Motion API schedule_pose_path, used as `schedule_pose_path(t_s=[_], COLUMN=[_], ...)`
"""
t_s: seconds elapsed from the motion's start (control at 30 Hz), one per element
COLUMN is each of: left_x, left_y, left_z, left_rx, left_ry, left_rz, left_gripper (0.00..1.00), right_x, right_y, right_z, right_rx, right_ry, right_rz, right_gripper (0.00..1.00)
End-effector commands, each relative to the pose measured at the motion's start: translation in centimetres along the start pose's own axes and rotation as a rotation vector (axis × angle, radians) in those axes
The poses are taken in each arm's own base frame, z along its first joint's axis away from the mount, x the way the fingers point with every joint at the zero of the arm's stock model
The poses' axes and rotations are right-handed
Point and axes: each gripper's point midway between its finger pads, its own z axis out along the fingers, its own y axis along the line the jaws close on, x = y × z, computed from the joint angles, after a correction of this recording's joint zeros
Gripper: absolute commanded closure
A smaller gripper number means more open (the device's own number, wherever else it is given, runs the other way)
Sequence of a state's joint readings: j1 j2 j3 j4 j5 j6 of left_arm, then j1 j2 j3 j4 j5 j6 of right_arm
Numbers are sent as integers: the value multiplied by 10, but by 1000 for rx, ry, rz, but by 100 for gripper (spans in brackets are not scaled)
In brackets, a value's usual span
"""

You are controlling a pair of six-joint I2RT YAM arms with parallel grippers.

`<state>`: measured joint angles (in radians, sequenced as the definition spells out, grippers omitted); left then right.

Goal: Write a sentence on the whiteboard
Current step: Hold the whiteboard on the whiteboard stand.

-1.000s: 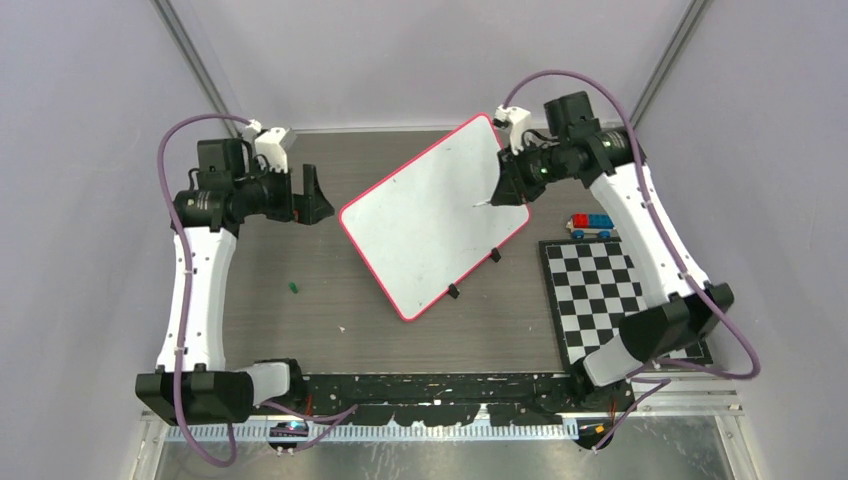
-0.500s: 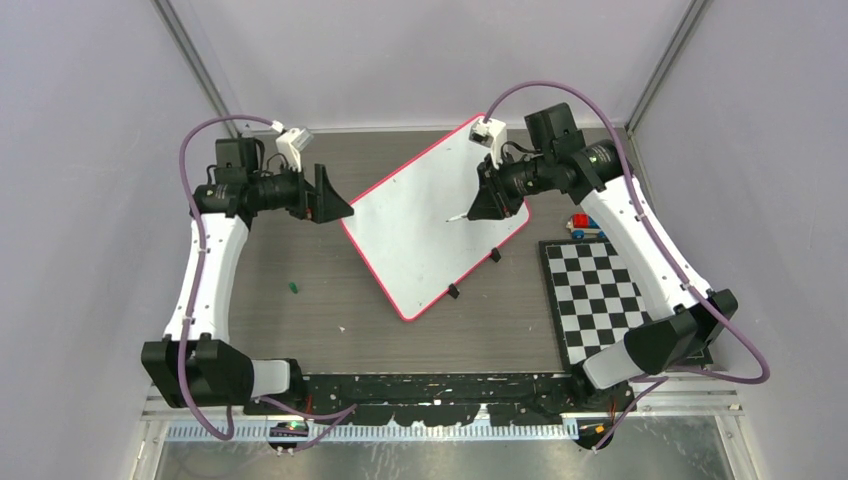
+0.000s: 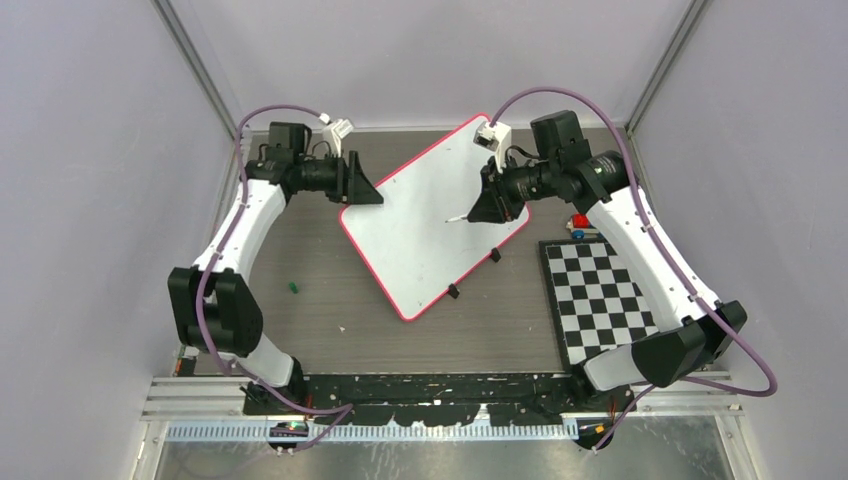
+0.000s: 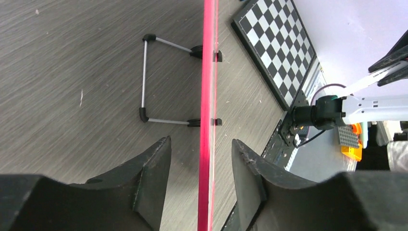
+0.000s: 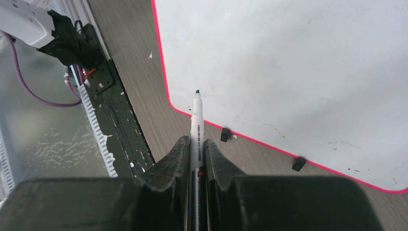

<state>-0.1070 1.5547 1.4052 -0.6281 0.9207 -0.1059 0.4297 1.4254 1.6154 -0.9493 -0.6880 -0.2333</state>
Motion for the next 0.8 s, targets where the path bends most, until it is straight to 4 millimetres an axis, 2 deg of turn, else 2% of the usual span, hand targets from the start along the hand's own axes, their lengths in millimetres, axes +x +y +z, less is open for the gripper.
schedule_pose_path(t_s=[0.0, 0.17, 0.27, 0.77], left_x=[-14, -5, 3, 48], left_y=[-19, -24, -29, -62], left_z=[6, 12, 12, -1], left_rx=[75, 107, 135, 240], left_ry=[0, 39, 75, 255], left_rz=[60, 62, 34, -61], left_gripper=[56, 88, 100, 100], right_x=[-19, -16, -13, 0], right_y=[19, 20, 24, 37], right_z=[-20, -23, -24, -29], right_rx=[-38, -43, -60, -115], right_ry=[-60, -47, -43, -16], right_rz=[-83, -92, -85, -67], right_gripper=[100, 100, 100, 100])
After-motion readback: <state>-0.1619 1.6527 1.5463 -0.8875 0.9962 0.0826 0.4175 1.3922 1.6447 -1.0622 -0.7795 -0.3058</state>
